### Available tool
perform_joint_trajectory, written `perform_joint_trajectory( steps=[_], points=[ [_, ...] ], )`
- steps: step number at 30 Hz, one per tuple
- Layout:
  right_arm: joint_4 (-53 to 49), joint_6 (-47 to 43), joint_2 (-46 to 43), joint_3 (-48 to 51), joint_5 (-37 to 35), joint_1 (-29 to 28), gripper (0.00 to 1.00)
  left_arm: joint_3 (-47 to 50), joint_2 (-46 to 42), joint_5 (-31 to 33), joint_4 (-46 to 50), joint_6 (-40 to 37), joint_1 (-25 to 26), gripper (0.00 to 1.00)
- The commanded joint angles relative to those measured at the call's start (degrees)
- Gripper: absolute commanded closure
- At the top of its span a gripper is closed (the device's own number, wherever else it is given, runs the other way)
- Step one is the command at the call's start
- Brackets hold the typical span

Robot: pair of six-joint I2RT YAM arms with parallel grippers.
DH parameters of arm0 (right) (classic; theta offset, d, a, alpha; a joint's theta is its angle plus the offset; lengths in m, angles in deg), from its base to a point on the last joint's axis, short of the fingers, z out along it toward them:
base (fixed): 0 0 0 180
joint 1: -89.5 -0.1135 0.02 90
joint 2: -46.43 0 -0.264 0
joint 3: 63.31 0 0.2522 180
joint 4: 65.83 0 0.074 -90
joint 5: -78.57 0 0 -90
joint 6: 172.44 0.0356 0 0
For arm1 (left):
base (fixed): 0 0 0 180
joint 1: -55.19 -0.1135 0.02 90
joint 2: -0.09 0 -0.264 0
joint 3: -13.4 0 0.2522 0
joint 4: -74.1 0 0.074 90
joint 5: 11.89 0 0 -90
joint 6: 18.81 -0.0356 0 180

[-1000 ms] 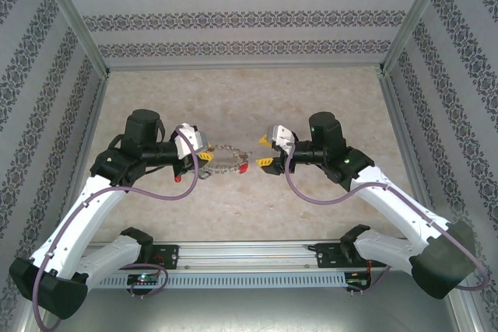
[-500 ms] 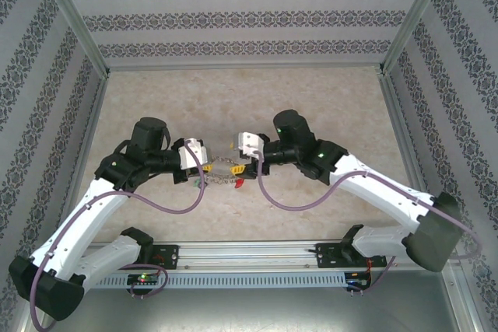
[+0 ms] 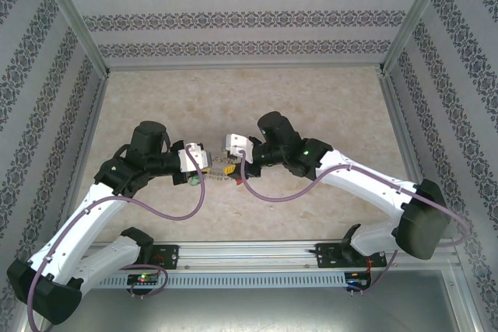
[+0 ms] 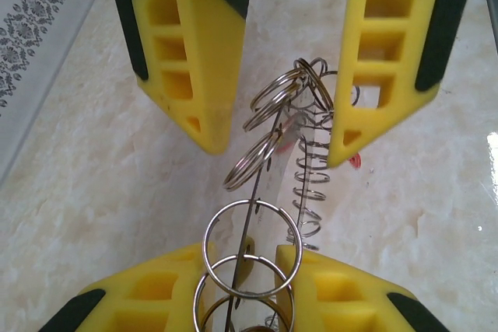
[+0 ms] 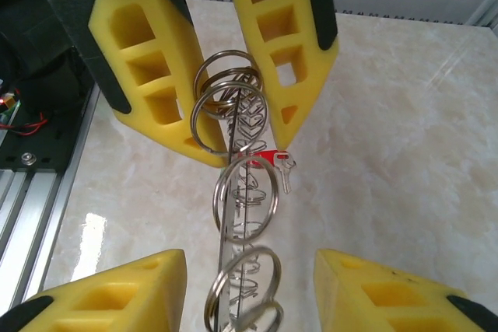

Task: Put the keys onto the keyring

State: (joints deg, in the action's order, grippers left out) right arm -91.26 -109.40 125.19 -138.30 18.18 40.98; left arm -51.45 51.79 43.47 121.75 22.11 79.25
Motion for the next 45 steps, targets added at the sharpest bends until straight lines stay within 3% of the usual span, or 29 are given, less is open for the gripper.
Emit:
perform_joint_trajectory(
  steps=[1, 3, 5, 8, 10, 12, 15, 18, 26, 30, 43, 45],
  points=[
    [-0.34, 0.97, 1.02, -2.64, -1.17, -0.87, 0.55, -0.05, -0.93, -0.49, -3.13, 0.56, 0.82, 1.00],
    [-0.63, 0.88, 1.30, -2.84, -1.13, -1.06, 0.62, 0.04, -0.95, -0.37, -3.13, 0.78, 0.96, 1.00],
    [-0.56, 0.86, 1.22, -2.78, -1.40, -1.06, 0.79, 0.09, -0.99, -0.52, -3.04, 0.97, 0.97, 1.00],
    [-0.03, 0.40, 0.50, -2.32, -1.76, -1.06, 0.95, 0.08, -1.41, -1.01, -3.51, 1.76, 0.97, 1.00],
    [0.46, -0.14, -0.39, -1.67, -1.74, -1.06, 0.97, 0.23, -1.77, -1.40, -4.25, 2.61, 0.95, 0.94],
    [1.52, -0.57, -1.66, -0.85, -1.91, -1.06, 1.00, 0.47, -2.21, -1.75, -4.58, 3.10, 0.95, 0.72],
    [3.09, -1.60, -3.66, 0.70, -1.86, -0.93, 1.00, 0.72, -2.62, -2.08, -4.18, 3.55, 0.92, 0.59],
    [5.56, -2.20, -5.94, 2.66, -1.15, -0.53, 1.00, 1.30, -2.99, -2.83, -3.83, 4.06, 0.97, 0.52],
    [8.78, -4.26, -11.01, 5.67, 0.53, -0.09, 1.00, 2.62, -3.44, -5.27, -7.43, 6.95, 0.94, 0.47],
    [10.49, -5.63, -12.31, 7.14, 0.75, -0.09, 1.00, 2.28, -2.69, -7.97, -9.31, 8.24, 0.93, 0.52],
    [14.91, -5.55, -13.20, 10.47, -1.32, 0.00, 0.97, 4.02, -5.09, -8.26, -13.17, 10.32, 0.95, 1.00],
    [14.53, -5.97, -13.37, 10.65, -1.40, 0.00, 0.93, 4.28, -5.76, -6.91, -13.48, 9.85, 0.94, 1.00]
  ],
)
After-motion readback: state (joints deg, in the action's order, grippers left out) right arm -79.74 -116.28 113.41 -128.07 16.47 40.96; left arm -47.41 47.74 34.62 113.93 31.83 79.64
